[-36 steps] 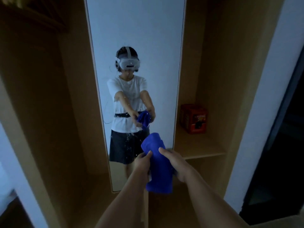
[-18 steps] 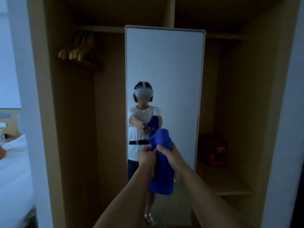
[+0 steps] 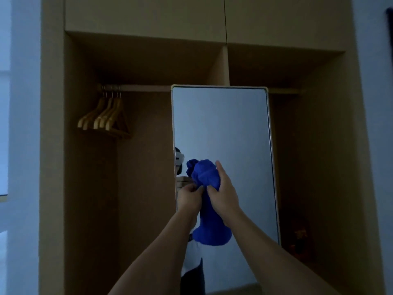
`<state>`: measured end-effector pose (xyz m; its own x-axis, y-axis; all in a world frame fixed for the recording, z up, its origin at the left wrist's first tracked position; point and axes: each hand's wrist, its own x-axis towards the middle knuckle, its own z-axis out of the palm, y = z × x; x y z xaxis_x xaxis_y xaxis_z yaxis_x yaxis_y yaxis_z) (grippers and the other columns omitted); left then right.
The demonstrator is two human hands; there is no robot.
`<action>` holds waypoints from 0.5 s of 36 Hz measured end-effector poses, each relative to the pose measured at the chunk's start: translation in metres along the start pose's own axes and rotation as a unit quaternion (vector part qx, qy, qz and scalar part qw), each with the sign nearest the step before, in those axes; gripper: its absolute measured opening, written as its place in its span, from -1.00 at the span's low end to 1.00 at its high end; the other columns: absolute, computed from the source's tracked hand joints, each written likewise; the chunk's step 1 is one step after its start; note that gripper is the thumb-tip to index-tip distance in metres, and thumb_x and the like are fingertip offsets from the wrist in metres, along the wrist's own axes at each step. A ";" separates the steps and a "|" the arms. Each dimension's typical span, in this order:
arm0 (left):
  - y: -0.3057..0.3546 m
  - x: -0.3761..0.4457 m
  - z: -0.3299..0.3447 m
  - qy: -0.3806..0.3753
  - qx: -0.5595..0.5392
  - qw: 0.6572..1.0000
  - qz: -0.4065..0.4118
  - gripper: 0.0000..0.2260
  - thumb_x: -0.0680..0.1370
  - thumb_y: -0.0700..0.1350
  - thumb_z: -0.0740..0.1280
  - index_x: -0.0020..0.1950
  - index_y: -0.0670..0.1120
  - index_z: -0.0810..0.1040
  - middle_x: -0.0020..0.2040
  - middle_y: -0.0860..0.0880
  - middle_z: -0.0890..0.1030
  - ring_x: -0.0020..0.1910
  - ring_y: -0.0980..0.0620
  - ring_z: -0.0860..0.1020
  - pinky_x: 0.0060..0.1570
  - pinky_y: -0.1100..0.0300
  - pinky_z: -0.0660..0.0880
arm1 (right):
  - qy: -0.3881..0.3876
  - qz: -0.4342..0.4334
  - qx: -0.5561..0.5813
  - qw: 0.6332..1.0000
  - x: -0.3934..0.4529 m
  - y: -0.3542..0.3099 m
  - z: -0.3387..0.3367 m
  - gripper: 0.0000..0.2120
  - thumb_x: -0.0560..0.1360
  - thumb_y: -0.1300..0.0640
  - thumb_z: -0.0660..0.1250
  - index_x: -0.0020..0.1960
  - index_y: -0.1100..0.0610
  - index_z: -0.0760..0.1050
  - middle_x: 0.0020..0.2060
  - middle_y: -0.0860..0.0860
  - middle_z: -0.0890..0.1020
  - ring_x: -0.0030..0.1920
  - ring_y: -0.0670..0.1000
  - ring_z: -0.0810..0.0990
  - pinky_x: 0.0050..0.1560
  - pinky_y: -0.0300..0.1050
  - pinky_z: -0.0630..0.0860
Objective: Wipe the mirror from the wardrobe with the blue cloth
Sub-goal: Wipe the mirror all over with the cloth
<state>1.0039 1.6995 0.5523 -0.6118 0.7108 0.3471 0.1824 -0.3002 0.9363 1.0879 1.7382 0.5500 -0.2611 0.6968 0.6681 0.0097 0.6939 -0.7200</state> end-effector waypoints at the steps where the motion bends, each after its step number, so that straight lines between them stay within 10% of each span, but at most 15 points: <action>1: 0.004 0.007 -0.002 0.006 0.016 1.000 0.022 -0.88 0.56 -0.18 0.26 -0.06 -0.12 0.60 -0.24 -0.03 0.59 -0.25 0.04 0.53 -0.25 0.18 0.45 | 0.016 -0.007 -0.012 1.000 0.007 -0.004 -0.001 -0.40 0.57 0.26 0.17 0.53 -0.08 0.09 0.46 -0.02 0.28 0.39 0.02 0.34 0.37 -0.05 0.27; 14: 0.051 0.097 -0.034 0.196 0.084 0.968 0.133 -0.84 0.59 -0.10 0.12 0.01 -0.01 0.49 -0.16 0.00 0.55 -0.24 0.06 0.53 -0.40 0.23 0.41 | 0.162 -0.116 -0.159 0.967 0.116 -0.061 -0.033 -0.58 0.55 0.25 0.17 0.36 -0.02 0.39 0.39 -0.03 0.34 0.17 0.08 0.50 -0.01 -0.16 0.32; 18: 0.060 0.116 -0.028 0.151 0.017 0.985 0.082 -0.66 0.60 0.01 0.05 0.20 -0.12 0.49 0.05 -0.21 0.57 0.03 -0.17 0.57 -0.02 -0.04 0.54 | 0.184 -0.117 -0.200 0.955 0.143 -0.074 -0.035 -0.56 0.57 0.22 0.18 0.42 -0.03 0.31 0.44 -0.02 0.24 0.16 0.13 0.51 -0.01 -0.09 0.38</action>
<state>0.9222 1.7459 0.6472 -0.7722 0.4316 0.4663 0.3200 -0.3699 0.8722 1.0833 1.7926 0.7057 0.0555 0.4800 0.8755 0.3798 0.8008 -0.4632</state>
